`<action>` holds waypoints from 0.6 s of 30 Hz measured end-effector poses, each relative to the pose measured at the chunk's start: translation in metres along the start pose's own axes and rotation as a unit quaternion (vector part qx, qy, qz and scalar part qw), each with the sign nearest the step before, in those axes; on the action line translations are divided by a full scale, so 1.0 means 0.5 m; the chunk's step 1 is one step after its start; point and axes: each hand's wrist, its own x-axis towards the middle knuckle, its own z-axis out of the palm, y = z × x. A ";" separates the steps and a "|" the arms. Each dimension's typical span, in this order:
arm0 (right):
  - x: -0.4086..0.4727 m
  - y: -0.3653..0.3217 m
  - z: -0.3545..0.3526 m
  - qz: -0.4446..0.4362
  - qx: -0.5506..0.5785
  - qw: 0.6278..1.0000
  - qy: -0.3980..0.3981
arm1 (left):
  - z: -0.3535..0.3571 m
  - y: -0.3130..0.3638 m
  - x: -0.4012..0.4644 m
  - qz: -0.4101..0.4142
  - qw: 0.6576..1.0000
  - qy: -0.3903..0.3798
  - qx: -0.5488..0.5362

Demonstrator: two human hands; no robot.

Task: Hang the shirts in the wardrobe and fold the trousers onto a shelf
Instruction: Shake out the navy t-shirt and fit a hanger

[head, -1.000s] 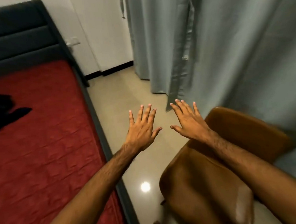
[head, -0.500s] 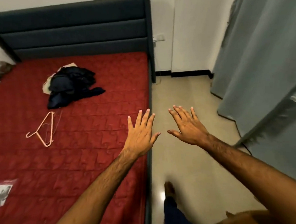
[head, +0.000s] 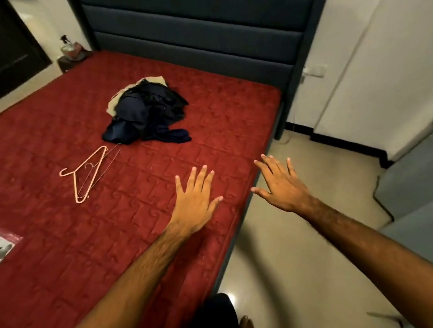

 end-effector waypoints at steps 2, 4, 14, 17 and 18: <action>0.087 0.021 0.001 -0.034 -0.009 0.999 -0.003 | 0.016 -0.020 0.052 -0.031 1.000 0.005 -0.001; 0.192 0.036 -0.001 -0.065 -0.020 0.998 -0.009 | 0.034 -0.052 0.118 -0.064 0.998 0.004 -0.009; 0.718 0.044 0.008 -0.216 -0.054 0.974 -0.036 | 0.091 -0.253 0.426 -0.224 0.973 0.018 -0.047; 0.853 0.025 0.011 -0.255 -0.056 0.964 -0.044 | 0.096 -0.299 0.476 -0.278 0.959 0.016 -0.048; 0.891 0.018 0.016 -0.270 -0.054 0.960 -0.051 | 0.102 -0.311 0.484 -0.294 0.955 0.015 -0.045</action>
